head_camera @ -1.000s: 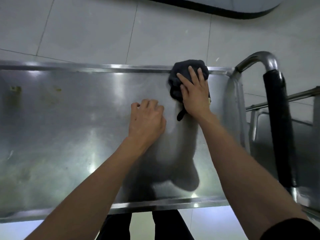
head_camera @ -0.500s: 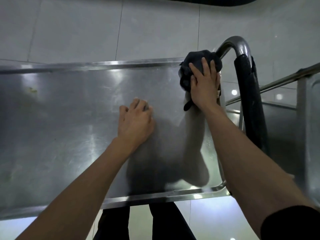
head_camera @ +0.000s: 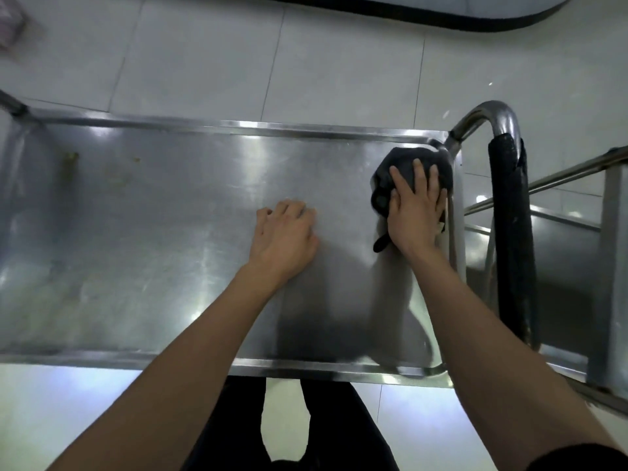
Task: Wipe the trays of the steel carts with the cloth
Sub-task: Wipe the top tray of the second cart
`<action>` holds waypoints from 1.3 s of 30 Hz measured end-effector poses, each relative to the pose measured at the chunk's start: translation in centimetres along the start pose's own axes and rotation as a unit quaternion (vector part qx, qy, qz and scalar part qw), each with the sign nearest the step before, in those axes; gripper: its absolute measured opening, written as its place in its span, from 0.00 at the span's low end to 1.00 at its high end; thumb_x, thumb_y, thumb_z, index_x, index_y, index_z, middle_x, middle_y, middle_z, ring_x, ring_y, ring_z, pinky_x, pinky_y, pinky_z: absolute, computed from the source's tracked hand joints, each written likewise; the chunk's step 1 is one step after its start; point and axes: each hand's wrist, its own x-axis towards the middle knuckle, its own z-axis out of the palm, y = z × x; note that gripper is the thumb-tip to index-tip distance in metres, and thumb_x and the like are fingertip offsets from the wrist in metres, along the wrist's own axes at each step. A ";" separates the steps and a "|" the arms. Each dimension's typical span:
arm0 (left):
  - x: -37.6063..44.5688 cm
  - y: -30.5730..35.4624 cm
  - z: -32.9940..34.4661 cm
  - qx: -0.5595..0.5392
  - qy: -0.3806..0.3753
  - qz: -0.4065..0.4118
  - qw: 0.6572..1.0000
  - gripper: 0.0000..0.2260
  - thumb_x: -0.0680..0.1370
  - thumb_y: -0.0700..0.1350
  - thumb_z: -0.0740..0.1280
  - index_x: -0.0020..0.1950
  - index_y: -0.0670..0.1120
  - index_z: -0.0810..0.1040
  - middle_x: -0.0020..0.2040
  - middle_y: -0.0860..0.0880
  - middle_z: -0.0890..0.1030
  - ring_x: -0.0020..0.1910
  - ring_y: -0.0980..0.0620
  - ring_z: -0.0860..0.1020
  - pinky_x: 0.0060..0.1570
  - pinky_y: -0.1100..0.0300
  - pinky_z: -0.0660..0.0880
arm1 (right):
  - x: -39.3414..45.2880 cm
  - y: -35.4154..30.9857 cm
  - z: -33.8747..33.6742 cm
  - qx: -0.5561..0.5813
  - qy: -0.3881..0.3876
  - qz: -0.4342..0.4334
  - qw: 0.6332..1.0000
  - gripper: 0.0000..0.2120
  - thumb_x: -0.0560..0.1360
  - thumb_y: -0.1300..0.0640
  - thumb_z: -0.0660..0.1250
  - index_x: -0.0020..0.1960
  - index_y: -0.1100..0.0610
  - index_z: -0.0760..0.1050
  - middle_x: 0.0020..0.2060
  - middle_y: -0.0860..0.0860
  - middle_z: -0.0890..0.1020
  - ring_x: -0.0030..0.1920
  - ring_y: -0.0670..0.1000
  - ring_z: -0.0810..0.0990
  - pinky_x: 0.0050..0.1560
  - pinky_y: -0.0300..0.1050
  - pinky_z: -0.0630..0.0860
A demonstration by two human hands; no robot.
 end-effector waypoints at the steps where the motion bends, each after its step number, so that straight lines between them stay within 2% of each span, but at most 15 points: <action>1: -1.0 -0.7 -0.2 -0.012 0.008 -0.013 1.000 0.16 0.80 0.51 0.60 0.66 0.50 0.75 0.70 0.49 0.73 0.70 0.47 0.68 0.66 0.47 0.61 | -0.6 -0.6 0.2 -0.003 -0.002 -0.002 1.000 0.21 0.84 0.50 0.53 0.77 0.42 0.64 0.80 0.50 0.56 0.80 0.56 0.46 0.78 0.63 0.47; 5: -4.8 -5.1 -1.0 -0.035 0.032 -0.063 0.997 0.17 0.81 0.52 0.61 0.68 0.51 0.76 0.70 0.51 0.75 0.70 0.47 0.69 0.66 0.48 0.62 | -3.2 -5.0 1.4 -0.012 -0.022 -0.032 0.999 0.21 0.84 0.51 0.54 0.77 0.43 0.64 0.80 0.51 0.56 0.80 0.58 0.47 0.77 0.61 0.48; 10: -7.5 -12.2 -1.8 -0.060 0.058 -0.083 0.993 0.17 0.80 0.51 0.63 0.68 0.50 0.77 0.68 0.50 0.77 0.69 0.47 0.71 0.65 0.47 0.64 | -5.6 -12.8 3.6 -0.003 -0.044 -0.046 0.998 0.21 0.85 0.51 0.52 0.78 0.43 0.62 0.81 0.50 0.54 0.80 0.57 0.45 0.78 0.60 0.48; 20: -9.8 -25.2 -2.4 -0.066 0.047 -0.054 0.995 0.18 0.78 0.52 0.62 0.67 0.52 0.77 0.66 0.51 0.78 0.67 0.48 0.73 0.64 0.47 0.65 | -6.9 -22.0 6.1 0.018 -0.036 0.031 0.999 0.22 0.85 0.50 0.53 0.79 0.45 0.61 0.81 0.52 0.51 0.80 0.58 0.43 0.77 0.64 0.47; 27: -8.5 -27.6 -2.9 -0.074 0.050 -0.024 0.996 0.17 0.79 0.51 0.62 0.66 0.52 0.77 0.66 0.52 0.77 0.67 0.48 0.72 0.64 0.47 0.65 | -6.5 -26.1 7.0 0.001 -0.062 0.000 0.998 0.23 0.84 0.52 0.53 0.79 0.45 0.58 0.81 0.52 0.49 0.80 0.57 0.41 0.78 0.64 0.48; 35: -7.5 -29.7 -4.1 -0.064 0.052 -0.081 0.993 0.20 0.79 0.51 0.62 0.71 0.51 0.73 0.71 0.50 0.73 0.71 0.47 0.67 0.66 0.44 0.65 | -4.1 -29.2 8.5 0.017 -0.046 -0.060 0.997 0.24 0.84 0.53 0.54 0.79 0.46 0.59 0.81 0.53 0.51 0.80 0.58 0.43 0.78 0.64 0.47; 39: -7.3 -31.3 -4.8 -0.059 0.065 -0.104 0.991 0.20 0.79 0.51 0.63 0.70 0.50 0.73 0.70 0.49 0.74 0.70 0.46 0.68 0.64 0.43 0.66 | -3.4 -31.1 9.1 0.007 -0.055 -0.086 0.995 0.23 0.84 0.53 0.54 0.79 0.45 0.60 0.81 0.53 0.51 0.80 0.58 0.42 0.77 0.63 0.42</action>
